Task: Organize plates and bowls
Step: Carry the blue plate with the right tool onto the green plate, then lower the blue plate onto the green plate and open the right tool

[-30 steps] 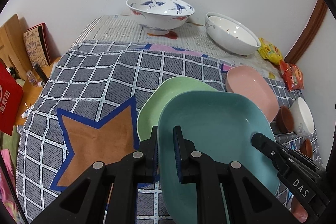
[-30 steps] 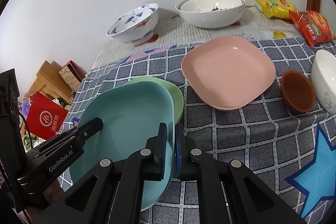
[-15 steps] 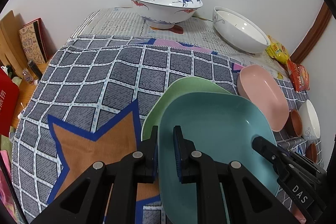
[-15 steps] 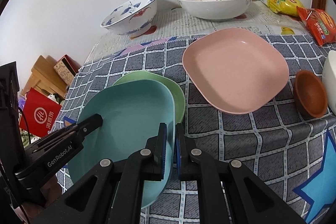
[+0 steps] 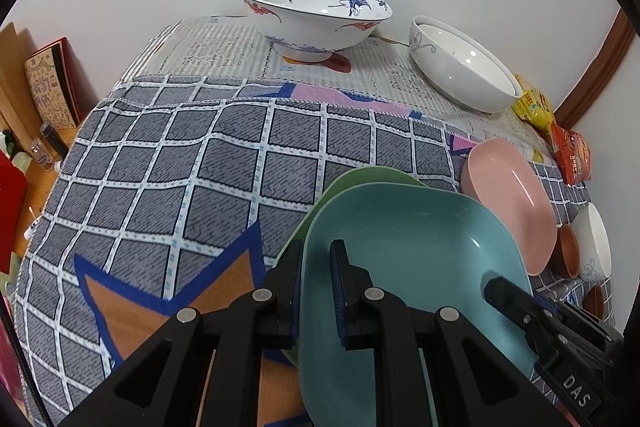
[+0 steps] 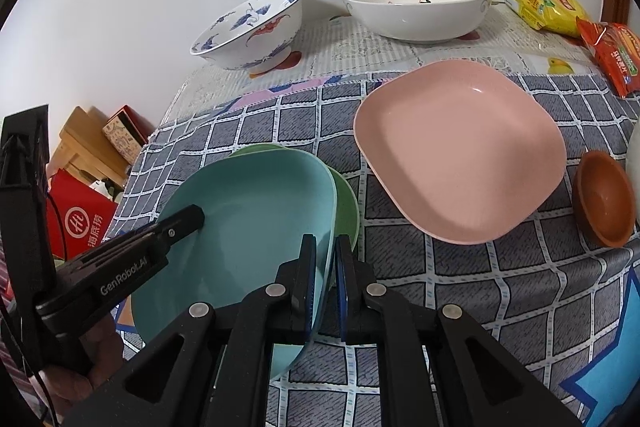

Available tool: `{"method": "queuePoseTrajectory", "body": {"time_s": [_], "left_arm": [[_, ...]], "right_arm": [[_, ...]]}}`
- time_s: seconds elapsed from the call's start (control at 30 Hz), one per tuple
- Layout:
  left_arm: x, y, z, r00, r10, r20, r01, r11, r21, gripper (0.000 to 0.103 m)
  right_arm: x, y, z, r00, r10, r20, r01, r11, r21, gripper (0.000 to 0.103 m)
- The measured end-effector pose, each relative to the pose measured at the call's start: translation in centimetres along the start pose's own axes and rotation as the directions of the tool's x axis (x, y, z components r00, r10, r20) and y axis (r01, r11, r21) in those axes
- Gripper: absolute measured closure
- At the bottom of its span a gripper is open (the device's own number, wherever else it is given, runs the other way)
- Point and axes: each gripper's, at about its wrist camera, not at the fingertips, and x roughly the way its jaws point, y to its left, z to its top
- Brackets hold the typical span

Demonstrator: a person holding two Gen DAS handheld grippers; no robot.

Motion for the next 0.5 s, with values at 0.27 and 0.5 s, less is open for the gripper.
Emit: {"method": "queuePoseTrajectory", "body": {"time_s": [0.27, 0.5], "left_arm": [[1.3, -0.2, 0.9, 1.000, -0.029, -0.006, 0.029, 1.000, 0.005, 0.090], [0.9, -0.4, 1.2, 0.999, -0.032, 0.016, 0.031, 0.999, 0.020, 0.088]], "right_arm": [[0.0, -0.6, -0.1, 0.999, 0.042, -0.030, -0.042, 0.999, 0.009, 0.082], [-0.4, -0.6, -0.8, 0.998, 0.053, -0.041, -0.054, 0.998, -0.014, 0.079]]}}
